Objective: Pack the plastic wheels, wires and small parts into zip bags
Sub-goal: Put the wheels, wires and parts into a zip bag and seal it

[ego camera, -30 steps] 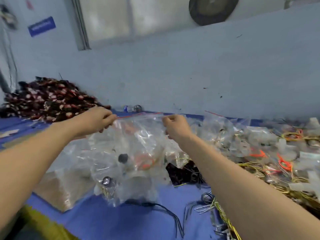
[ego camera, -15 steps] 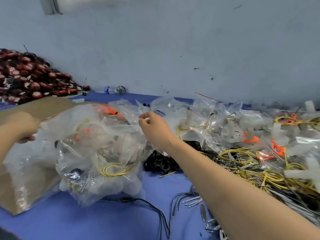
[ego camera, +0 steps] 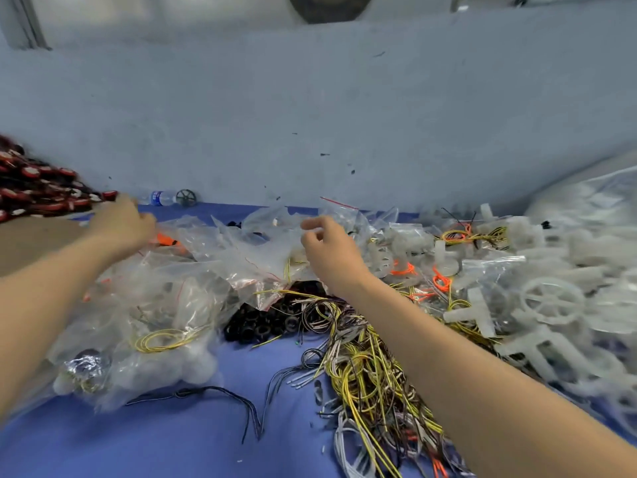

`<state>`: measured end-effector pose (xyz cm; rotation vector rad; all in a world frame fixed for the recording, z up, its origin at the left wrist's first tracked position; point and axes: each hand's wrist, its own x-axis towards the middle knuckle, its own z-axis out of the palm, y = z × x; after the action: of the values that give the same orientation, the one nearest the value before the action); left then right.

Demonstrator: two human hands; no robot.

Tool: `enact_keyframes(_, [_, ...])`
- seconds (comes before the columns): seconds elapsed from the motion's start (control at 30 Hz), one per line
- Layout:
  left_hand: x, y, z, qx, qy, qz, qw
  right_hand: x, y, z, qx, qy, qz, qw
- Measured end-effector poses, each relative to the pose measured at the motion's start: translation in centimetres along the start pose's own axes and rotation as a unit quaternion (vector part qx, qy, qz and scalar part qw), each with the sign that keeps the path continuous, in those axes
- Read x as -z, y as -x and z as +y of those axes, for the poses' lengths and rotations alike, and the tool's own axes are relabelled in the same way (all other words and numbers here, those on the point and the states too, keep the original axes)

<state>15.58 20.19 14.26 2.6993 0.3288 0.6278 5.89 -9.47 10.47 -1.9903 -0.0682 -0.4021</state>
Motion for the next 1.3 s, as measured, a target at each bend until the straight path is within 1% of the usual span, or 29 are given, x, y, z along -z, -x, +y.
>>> enact_keyframes(0.07, [-1.7, 2.8, 4.6, -0.111, -0.017, -0.058, 0.992, 2.2, 0.9, 1.2, -0.029, -0.034, 0.042, 0.998])
enact_keyframes(0.1, [-2.7, 4.1, 6.4, -0.163, -0.039, -0.096, 0.981, 3.3, 1.5, 1.9, -0.049, -0.05, 0.058, 0.996])
enact_keyframes(0.17, [-5.0, 6.5, 8.9, -0.228, -0.105, -0.159, 0.955, 5.3, 2.6, 3.5, -0.087, -0.075, 0.079, 0.99])
enact_keyframes(0.23, [-7.4, 7.9, 10.2, -0.256, -0.174, -0.193, 0.931, 7.1, 3.7, 5.1, -0.118, -0.088, 0.091, 0.985])
enact_keyframes(0.37, [-10.2, 8.9, 10.3, -0.239, -0.287, -0.238, 0.897, 9.6, 5.0, 7.6, -0.135, -0.092, 0.125, 0.979])
enact_keyframes(0.43, [-10.6, 8.9, 9.7, -0.226, -0.322, -0.221, 0.893, 10.2, 5.4, 8.4, -0.135, -0.098, 0.13, 0.978])
enact_keyframes(0.53, [-10.5, 8.7, 8.8, -0.223, -0.355, -0.166, 0.893, 10.7, 5.8, 9.0, -0.132, -0.111, 0.132, 0.976])
enact_keyframes(0.7, [-9.5, 8.3, 8.7, -0.25, -0.359, -0.09, 0.895, 10.3, 6.1, 9.1, -0.125, -0.118, 0.135, 0.976])
enact_keyframes(0.8, [-8.4, 7.6, 9.3, -0.264, -0.317, -0.052, 0.91, 9.9, 6.1, 8.8, -0.125, -0.123, 0.13, 0.976])
enact_keyframes(0.9, [-6.5, 7.1, 10.6, -0.289, -0.253, 0.009, 0.923, 9.7, 6.2, 8.1, -0.119, -0.128, 0.124, 0.977])
enact_keyframes(1.0, [-3.5, 7.4, 12.8, -0.289, -0.121, 0.076, 0.947, 9.4, 6.4, 7.2, -0.114, -0.138, 0.13, 0.975])
enact_keyframes(1.07, [-1.0, 8.5, 15.1, -0.3, -0.042, 0.11, 0.947, 9.3, 6.6, 6.6, -0.116, -0.144, 0.133, 0.974])
enact_keyframes(1.13, [1.5, 10.6, 17.7, -0.314, 0.033, 0.158, 0.935, 9.0, 6.9, 6.0, -0.117, -0.164, 0.133, 0.97])
enact_keyframes(1.2, [3.6, 13.1, 20.1, -0.321, 0.132, 0.211, 0.914, 8.8, 7.2, 5.2, -0.117, -0.208, 0.134, 0.962])
enact_keyframes(1.23, [4.6, 14.5, 21.2, -0.328, 0.202, 0.222, 0.896, 8.8, 7.4, 4.8, -0.115, -0.242, 0.134, 0.954])
enact_keyframes(1.27, [5.4, 16.1, 22.2, -0.342, 0.286, 0.213, 0.869, 8.9, 7.6, 4.4, -0.116, -0.278, 0.131, 0.945])
enact_keyframes(1.3, [6.1, 17.8, 23.1, -0.362, 0.372, 0.19, 0.833, 9.2, 7.8, 4.0, -0.12, -0.316, 0.127, 0.933])
